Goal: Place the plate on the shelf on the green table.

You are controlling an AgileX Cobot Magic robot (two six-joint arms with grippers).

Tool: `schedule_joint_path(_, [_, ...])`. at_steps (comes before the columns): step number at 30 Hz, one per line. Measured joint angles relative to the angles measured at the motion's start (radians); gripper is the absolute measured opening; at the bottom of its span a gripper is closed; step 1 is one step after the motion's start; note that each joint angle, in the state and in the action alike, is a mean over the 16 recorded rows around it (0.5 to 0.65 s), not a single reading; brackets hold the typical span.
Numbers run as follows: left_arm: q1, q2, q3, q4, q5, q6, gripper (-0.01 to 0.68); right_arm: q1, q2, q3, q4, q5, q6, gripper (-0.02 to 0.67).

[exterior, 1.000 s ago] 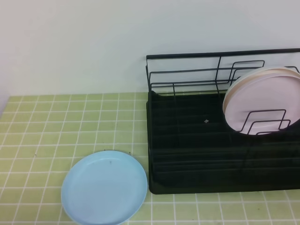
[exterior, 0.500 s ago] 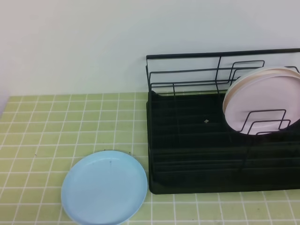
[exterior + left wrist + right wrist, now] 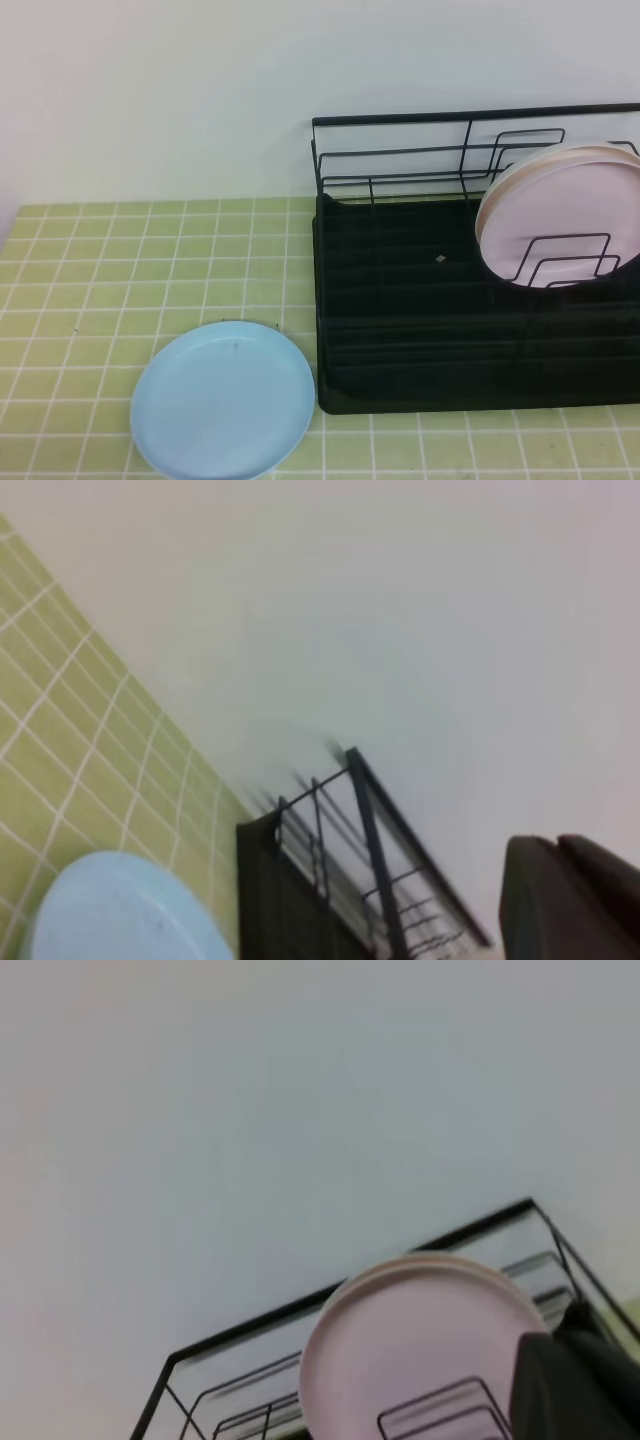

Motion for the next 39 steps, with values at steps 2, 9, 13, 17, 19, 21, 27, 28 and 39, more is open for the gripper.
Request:
schedule_joint_path(2, [0.000,0.000,-0.017,-0.012,0.019,0.050,0.000,0.000,0.000,-0.035,-0.009,0.029,-0.022,-0.004])
schedule_joint_path(9, [0.000,0.009,-0.117,-0.032,0.090,0.294,0.000,0.000,0.000,-0.124,0.012,0.056,-0.105,-0.004])
schedule_joint_path(13, [0.000,0.043,-0.187,-0.016,0.129,0.409,0.000,0.000,0.002,-0.157,0.040,0.097,-0.167,-0.004])
schedule_joint_path(17, [0.000,0.113,-0.250,0.022,0.164,0.504,0.000,0.000,0.017,-0.198,0.066,0.184,-0.266,-0.004])
schedule_joint_path(19, [0.000,0.164,-0.276,0.042,0.178,0.525,0.000,0.000,0.041,-0.225,0.072,0.242,-0.326,-0.004])
schedule_joint_path(21, [0.000,0.224,-0.298,0.061,0.191,0.532,0.000,0.000,0.076,-0.259,0.072,0.307,-0.388,-0.004])
schedule_joint_path(27, [0.000,0.442,-0.351,0.103,0.230,0.532,0.000,0.000,0.245,-0.389,0.086,0.502,-0.525,-0.004])
schedule_joint_path(28, [0.000,0.481,-0.360,0.108,0.234,0.531,0.001,0.000,0.281,-0.411,0.092,0.530,-0.538,-0.004])
schedule_joint_path(39, [0.000,0.910,-0.494,0.176,0.326,0.484,0.030,0.000,0.672,-0.589,0.279,0.765,-0.676,-0.004])
